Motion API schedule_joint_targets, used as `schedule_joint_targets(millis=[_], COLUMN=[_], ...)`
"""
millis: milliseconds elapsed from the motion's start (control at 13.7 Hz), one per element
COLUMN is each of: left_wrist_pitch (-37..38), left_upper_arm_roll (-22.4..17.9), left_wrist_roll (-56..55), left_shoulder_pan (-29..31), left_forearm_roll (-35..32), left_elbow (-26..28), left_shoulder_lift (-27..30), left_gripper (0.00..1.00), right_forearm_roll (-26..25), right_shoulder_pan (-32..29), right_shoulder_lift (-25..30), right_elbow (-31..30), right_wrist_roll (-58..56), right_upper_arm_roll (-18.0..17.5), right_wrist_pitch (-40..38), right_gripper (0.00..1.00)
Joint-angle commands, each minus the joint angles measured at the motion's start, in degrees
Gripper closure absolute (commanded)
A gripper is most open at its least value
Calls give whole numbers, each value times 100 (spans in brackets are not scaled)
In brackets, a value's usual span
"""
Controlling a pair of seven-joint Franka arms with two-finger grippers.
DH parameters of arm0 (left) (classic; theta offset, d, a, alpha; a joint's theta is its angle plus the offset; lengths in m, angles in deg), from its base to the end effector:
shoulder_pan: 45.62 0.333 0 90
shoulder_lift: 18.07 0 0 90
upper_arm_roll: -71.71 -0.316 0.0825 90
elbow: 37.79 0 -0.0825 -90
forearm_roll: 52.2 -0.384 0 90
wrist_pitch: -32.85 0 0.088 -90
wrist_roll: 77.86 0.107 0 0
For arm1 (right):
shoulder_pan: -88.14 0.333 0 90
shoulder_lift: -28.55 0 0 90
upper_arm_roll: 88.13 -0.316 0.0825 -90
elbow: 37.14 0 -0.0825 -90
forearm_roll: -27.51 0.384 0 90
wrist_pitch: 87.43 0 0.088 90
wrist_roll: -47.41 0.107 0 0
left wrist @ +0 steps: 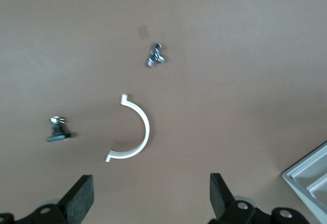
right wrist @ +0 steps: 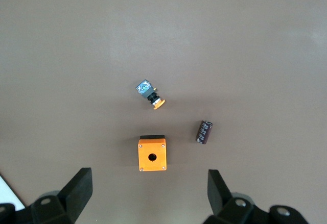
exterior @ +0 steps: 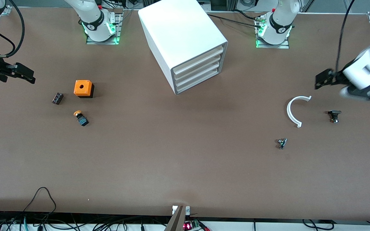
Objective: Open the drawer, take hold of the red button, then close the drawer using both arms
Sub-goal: 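Move the left gripper toward the white drawer cabinet, then hook the left gripper onto the bottom drawer's front edge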
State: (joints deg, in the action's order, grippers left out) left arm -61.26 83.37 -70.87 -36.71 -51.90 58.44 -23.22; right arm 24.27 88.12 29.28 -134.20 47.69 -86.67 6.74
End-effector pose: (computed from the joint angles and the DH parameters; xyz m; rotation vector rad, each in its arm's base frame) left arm 0.5762 -0.0242 0.5292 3.0965 -0.2633 -0.1931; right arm 0.5528 -0.0200 0.5796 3.0852 -0.0394 -0.0591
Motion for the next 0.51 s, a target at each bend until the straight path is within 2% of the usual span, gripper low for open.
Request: schedule_joint_targets(millis=[0, 146, 292, 438], left_wrist_pitch=[15, -20, -308, -713], left_upper_arm_roll=[108, 187, 196, 292], left_wrist_roll=[433, 663, 698, 707], left_shoulder_pan=[-108, -135, -170, -406], left_forearm_roll=[426, 1319, 2785, 3737], left_elbow=[-8, 236, 920, 1563], left_shoulder_lift=[-634, -933, -1162, -1259], left_gripper=[0, 0, 0, 0], right_forearm_roll=[43, 43, 43, 25], right_shoulder_pan=[-86, -86, -86, -8], right_shoulder_lift=[93, 85, 76, -81], right_elbow=[-50, -33, -32, -6], right_wrist_roll=[-10, -10, -36, -63], right_upper_arm_roll=[-84, -84, -76, -84], right_wrist_pitch=[-57, -57, -74, -66], right_gripper=[0, 0, 0, 0])
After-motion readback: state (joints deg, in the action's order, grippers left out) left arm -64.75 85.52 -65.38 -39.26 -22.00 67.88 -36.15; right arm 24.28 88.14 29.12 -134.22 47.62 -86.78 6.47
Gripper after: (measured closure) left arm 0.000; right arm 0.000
